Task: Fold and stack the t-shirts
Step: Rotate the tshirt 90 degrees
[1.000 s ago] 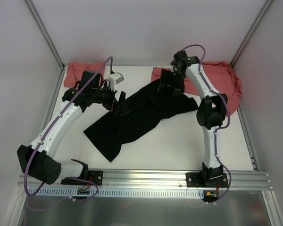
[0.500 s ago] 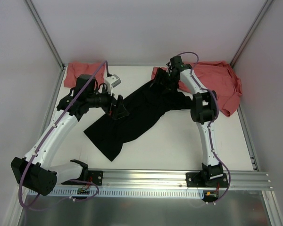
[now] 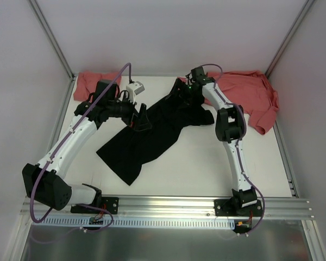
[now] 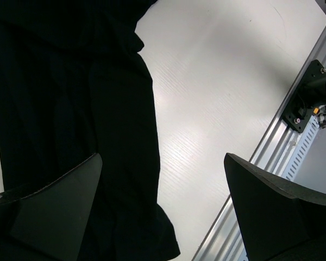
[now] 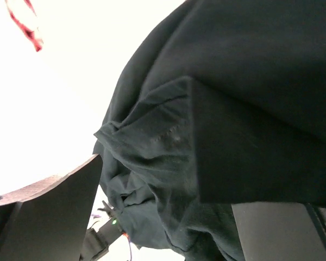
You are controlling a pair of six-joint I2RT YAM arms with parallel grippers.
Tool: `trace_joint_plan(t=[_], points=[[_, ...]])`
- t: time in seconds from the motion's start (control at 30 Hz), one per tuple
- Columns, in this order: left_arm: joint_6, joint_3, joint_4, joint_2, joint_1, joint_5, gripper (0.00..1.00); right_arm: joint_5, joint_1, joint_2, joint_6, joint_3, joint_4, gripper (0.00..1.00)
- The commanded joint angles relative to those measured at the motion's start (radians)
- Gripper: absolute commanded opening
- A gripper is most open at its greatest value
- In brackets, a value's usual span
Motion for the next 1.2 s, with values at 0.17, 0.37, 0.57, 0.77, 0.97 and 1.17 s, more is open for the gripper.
trace_joint_plan(t=[0.17, 0.37, 0.57, 0.77, 0.97, 1.17], points=[[0.032, 0.058, -0.013, 0.012, -0.001, 0.031, 0.99, -0.121, 0.098, 0.096, 0.041, 0.05, 0.009, 0.99], [0.037, 0.047, -0.028, 0.006, -0.001, 0.031, 0.99, -0.213, 0.138, 0.145, 0.031, 0.087, -0.028, 1.0], [0.04, 0.033, -0.028, 0.003, 0.001, 0.045, 0.99, -0.239, 0.166, 0.15, -0.054, 0.09, -0.134, 1.0], [0.041, 0.021, -0.01, -0.002, -0.001, 0.065, 0.99, -0.118, 0.143, 0.009, -0.164, 0.006, -0.179, 1.0], [0.028, 0.003, 0.025, -0.011, -0.001, 0.086, 0.99, -0.035, 0.077, -0.141, -0.204, 0.012, -0.226, 1.0], [-0.009, -0.074, 0.107, -0.054, -0.001, 0.097, 0.99, 0.048, 0.057, -0.338, -0.264, 0.006, -0.326, 0.99]])
